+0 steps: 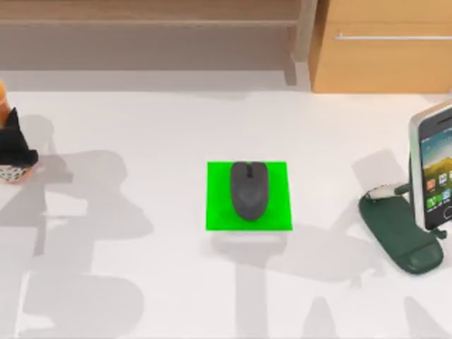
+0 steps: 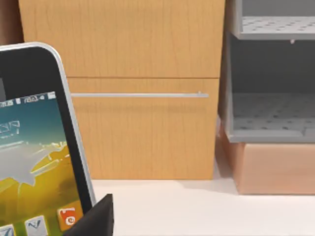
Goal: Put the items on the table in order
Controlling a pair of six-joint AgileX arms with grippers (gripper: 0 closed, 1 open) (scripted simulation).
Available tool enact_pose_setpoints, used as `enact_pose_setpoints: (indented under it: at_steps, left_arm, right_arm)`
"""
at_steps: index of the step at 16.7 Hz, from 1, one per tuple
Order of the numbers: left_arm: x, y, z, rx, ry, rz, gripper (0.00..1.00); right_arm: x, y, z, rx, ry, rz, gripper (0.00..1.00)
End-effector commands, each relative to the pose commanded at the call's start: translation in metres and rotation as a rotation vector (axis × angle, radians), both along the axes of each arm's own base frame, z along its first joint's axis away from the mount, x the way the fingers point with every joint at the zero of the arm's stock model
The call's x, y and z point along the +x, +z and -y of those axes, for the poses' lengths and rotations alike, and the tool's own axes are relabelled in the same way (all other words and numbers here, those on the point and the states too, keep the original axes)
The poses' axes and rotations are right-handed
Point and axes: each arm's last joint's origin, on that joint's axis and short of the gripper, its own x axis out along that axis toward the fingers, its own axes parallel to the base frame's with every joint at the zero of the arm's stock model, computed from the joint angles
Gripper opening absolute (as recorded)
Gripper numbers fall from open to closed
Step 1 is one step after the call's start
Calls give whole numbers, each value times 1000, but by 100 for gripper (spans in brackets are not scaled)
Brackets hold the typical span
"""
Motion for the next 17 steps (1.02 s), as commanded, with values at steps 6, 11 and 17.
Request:
enact_pose_setpoints:
  at_steps: [6,11,17]
  left_arm:
    - [0,2,0,1,0,-2,0]
    - [30,47,11,25,-26,177,0]
    - [82,119,55,-1,-87,305,0]
  right_arm:
    - [0,0,0,0,0,0,100]
    - [0,0,0,0,0,0,100]
    - [0,0,0,0,0,0,100]
